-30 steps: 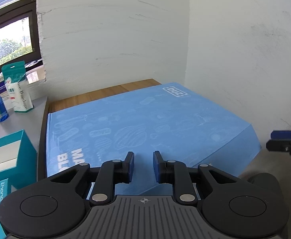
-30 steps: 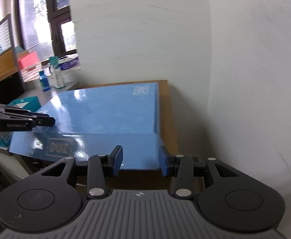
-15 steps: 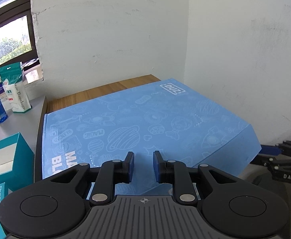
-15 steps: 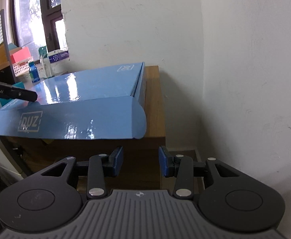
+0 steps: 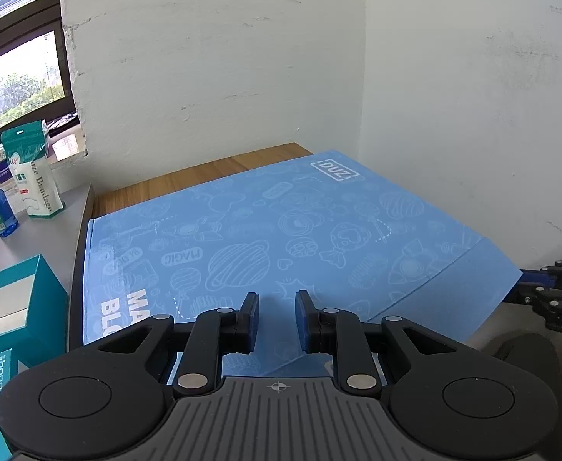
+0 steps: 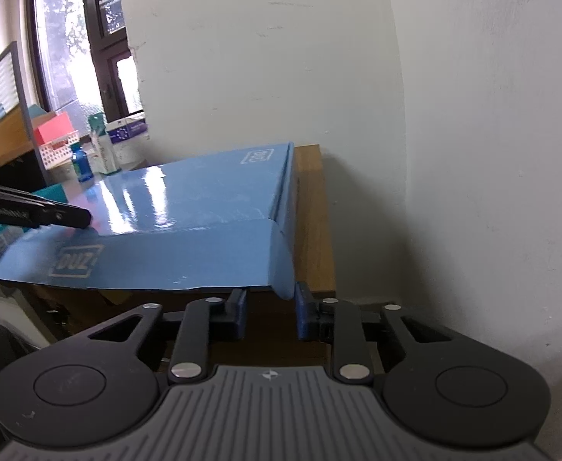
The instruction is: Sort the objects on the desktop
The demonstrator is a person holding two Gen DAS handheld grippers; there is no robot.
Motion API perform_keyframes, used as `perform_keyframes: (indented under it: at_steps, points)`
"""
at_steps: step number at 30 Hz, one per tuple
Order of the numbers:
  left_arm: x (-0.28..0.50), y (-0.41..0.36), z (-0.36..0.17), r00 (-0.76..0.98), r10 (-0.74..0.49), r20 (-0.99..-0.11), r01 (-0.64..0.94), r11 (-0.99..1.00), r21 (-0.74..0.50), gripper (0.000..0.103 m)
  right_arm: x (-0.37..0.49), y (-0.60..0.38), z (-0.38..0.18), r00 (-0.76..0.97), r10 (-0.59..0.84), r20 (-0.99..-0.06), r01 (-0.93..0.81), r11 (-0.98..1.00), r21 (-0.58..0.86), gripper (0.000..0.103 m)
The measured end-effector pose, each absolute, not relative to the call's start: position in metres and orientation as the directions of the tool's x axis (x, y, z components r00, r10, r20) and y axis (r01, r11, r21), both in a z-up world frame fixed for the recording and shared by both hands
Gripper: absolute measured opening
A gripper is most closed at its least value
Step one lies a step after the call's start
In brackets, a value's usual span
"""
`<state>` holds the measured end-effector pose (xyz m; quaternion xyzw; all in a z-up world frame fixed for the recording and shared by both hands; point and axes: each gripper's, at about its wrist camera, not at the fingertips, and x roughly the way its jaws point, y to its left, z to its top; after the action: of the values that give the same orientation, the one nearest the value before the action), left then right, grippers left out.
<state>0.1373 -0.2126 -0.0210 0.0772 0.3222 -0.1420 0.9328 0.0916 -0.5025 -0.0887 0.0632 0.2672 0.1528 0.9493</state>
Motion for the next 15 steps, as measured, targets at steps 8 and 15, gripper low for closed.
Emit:
perform_keyframes:
  at_steps: [8, 15]
  points:
    - [0.136, -0.214, -0.022, 0.758, -0.209, -0.617, 0.316, 0.946, 0.067, 0.022, 0.095, -0.497, -0.088, 0.793, 0.352, -0.497, -0.268, 0.934, 0.235, 0.028]
    - [0.131, -0.213, -0.027, 0.778, -0.214, -0.59, 0.314, 0.947, 0.071, 0.022, 0.094, -0.499, -0.096, 0.8, 0.33, -0.502, -0.247, 0.942, 0.227, 0.028]
